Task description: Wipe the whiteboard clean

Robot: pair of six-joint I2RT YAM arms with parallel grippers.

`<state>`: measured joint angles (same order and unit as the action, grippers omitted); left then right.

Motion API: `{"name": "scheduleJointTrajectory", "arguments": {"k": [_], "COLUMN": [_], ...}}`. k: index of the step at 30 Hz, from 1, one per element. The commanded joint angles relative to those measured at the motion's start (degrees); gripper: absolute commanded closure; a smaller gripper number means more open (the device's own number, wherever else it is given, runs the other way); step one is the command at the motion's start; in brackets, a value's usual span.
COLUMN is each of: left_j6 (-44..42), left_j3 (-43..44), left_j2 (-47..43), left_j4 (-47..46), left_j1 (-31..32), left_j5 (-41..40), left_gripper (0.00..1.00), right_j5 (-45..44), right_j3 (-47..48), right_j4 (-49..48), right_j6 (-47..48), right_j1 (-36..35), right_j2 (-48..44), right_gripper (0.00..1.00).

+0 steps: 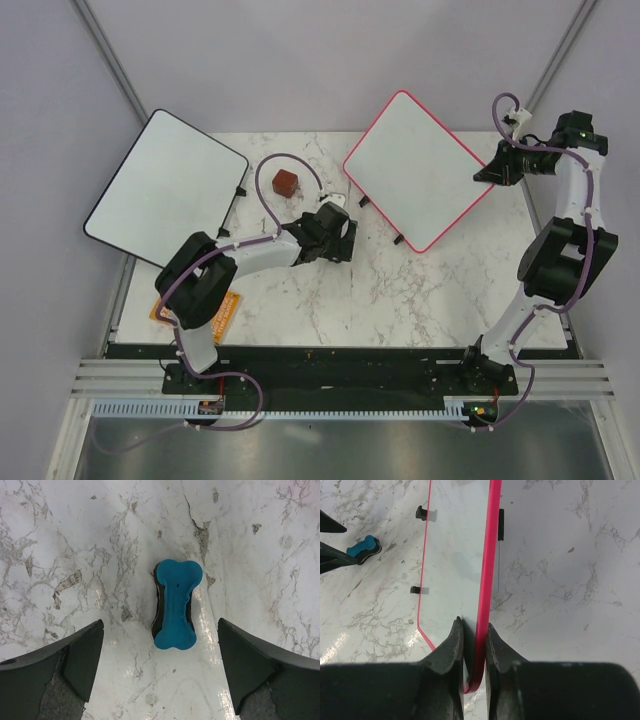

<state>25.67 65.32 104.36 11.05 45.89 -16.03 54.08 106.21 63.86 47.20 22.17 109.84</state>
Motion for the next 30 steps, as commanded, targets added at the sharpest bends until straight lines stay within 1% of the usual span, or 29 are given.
{"name": "scheduleJointTrajectory", "arguments": {"k": [1,4,7,12,17,22,28,30], "left_j6": [-1.6,-2.1,-2.2,-2.8,-4.0,-4.3,-4.9,-4.8], "left_j3": [3.2,4.7,5.2,5.0,6.6,7.3,6.5,6.1], "left_j2": [1.0,1.8,1.9,1.5,2.4,2.8,2.3,2.2], "left_j4": [-0.1,-0.1,-0.1,-0.1,-0.2,-0.2,-0.2,-0.2], "left_j1": [0.4,0.4,0.5,0.5,0.5,0.5,0.5,0.6], "left_j5": [-0.8,-0.4,-0.3,-0.5,-0.2,-0.1,-0.7,-0.8], "left_gripper": [0.02,0.02,0.02,0.01,0.01,0.01,0.01,0.01], "right_j5": [-12.5,-13.0,-14.1,-14.8,-14.3,-13.7,-11.7,-11.4], "right_j3": [-3.6,-2.2,-0.6,1.2,2.9,5.1,7.3,8.0], "right_j4": [17.2,17.5,19.2,19.6,19.6,19.6,19.4,18.9], "right_j6": [6.7,6.3,6.6,6.7,6.2,4.8,2.8,1.9], "right_j1": [-4.3,-4.5,-4.9,-4.9,-4.9,-4.9,-4.9,-4.9], "right_j2": [5.6,6.3,7.3,8.8,9.1,10.2,11.0,11.3], "right_gripper": [0.81,0.78,0.74,0.71,0.67,0.55,0.52,0.47]}}
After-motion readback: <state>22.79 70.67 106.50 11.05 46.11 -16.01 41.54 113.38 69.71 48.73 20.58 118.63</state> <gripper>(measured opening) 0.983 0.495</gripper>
